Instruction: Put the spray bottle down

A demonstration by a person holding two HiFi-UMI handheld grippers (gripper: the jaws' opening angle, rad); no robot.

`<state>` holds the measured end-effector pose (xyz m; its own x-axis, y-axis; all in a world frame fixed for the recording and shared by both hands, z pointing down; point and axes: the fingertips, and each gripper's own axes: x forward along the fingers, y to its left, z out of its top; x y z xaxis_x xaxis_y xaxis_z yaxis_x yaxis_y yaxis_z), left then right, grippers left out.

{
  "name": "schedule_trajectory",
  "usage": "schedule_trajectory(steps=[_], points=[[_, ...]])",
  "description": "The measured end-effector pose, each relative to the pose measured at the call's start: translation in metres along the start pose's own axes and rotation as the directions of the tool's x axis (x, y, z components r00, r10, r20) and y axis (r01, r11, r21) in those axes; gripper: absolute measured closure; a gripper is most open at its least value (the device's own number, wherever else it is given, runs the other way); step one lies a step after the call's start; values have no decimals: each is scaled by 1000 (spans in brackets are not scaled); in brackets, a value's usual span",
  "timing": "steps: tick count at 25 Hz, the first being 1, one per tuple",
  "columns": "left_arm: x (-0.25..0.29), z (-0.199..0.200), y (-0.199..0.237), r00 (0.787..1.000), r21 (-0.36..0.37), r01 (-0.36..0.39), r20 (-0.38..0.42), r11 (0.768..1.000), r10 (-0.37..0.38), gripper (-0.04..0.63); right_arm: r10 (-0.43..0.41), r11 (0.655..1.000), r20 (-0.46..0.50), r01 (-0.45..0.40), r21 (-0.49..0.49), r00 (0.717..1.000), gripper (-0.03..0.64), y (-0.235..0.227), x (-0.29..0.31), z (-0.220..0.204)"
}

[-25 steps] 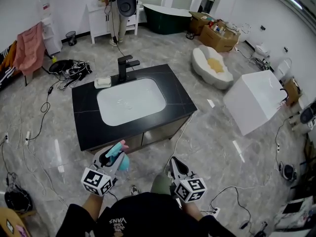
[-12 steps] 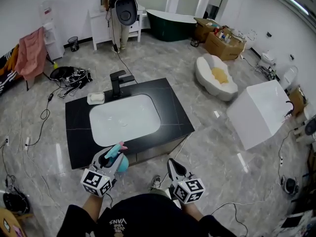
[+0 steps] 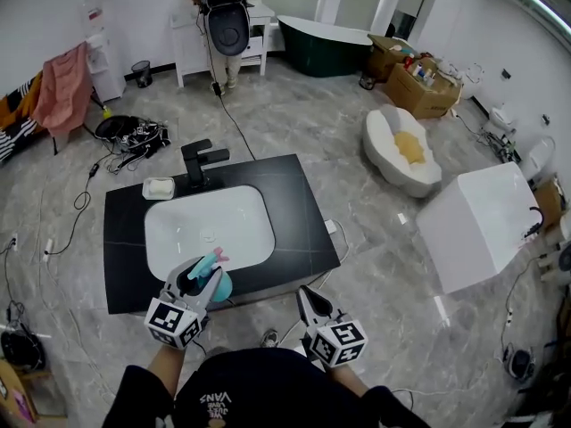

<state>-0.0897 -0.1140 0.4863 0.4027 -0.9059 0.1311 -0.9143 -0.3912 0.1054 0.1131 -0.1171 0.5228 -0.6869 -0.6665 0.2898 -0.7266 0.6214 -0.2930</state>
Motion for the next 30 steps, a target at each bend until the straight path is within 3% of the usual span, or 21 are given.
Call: schedule_trajectory(steps=[5, 11, 30], points=[[31, 11, 8, 999, 21, -33, 4, 999, 33, 436, 53, 998, -26, -53, -28, 998, 615, -22, 17, 9], [67, 28, 29, 999, 51, -32, 6, 998, 32, 436, 48, 999, -28, -48, 8, 998, 615, -38, 35, 13], [231, 82, 99, 983, 128, 160, 67, 979, -170, 436, -178, 981, 24, 176, 82, 984, 615, -76, 100, 60]])
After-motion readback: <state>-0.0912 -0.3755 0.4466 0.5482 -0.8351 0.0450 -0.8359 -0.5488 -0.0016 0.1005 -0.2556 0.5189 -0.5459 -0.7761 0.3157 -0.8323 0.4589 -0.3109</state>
